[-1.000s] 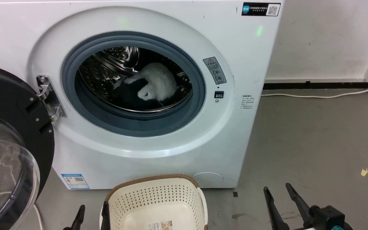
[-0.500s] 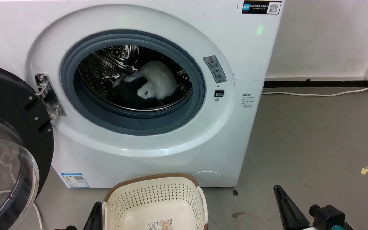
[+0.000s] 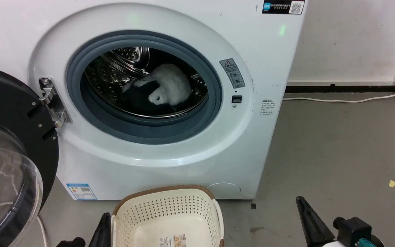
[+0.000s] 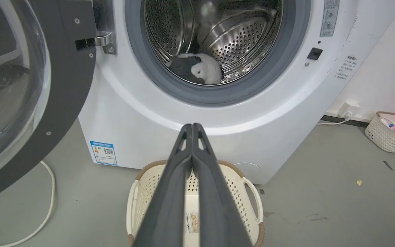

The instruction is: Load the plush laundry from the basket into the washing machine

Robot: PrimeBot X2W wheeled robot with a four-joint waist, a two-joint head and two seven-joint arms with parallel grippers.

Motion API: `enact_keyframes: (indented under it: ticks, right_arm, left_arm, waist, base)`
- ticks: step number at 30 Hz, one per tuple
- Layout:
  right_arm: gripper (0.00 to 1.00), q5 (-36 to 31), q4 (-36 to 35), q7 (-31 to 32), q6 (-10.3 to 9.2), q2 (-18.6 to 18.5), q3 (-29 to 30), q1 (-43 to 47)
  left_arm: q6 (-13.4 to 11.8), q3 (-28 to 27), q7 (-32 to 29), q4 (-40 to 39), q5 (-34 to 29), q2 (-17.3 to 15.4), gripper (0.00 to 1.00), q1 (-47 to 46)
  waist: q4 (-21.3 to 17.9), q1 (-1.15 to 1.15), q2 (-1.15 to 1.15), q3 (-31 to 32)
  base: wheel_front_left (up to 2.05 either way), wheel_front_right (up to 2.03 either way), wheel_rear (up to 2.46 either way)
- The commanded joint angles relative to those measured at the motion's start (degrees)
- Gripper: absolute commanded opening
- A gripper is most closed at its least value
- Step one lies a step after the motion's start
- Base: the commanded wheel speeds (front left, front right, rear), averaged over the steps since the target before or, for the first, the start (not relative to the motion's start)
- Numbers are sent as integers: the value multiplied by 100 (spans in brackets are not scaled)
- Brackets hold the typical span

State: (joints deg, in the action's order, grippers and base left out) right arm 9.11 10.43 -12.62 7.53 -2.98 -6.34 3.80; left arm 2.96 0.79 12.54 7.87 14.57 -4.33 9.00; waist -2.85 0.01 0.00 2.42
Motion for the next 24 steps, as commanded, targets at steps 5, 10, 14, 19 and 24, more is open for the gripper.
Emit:
enact_keyframes:
  ticks: [5,10,14,19,24]
  right_arm:
    - [0,-77,-99,109,-1,3,50,-74]
    - [0,-119,-147,167,-1,4,79,-90]
    - [0,-144,-175,203,-1,4,97,-99]
    - [0,-187,-223,261,-1,4,127,-115]
    - [0,-229,-271,319,-2,5,156,-130]
  left_arm:
    - [-45,-18,-100,-68,-134,27,0,-148]
    - [-58,-22,-159,-105,-201,33,0,-186]
    - [-65,-23,-194,-127,-242,36,0,-209]
    - [-78,-26,-253,-163,-309,42,0,-247]
    - [-91,-29,-311,-200,-376,48,0,-285]
  waist:
    - [16,0,0,-13]
    - [30,0,0,-25]
    - [38,0,0,-32]
    - [52,0,0,-43]
    - [65,0,0,-55]
  base:
    - [0,0,0]
    - [0,0,0]
    - [0,0,0]
    - [0,0,0]
    - [0,0,0]
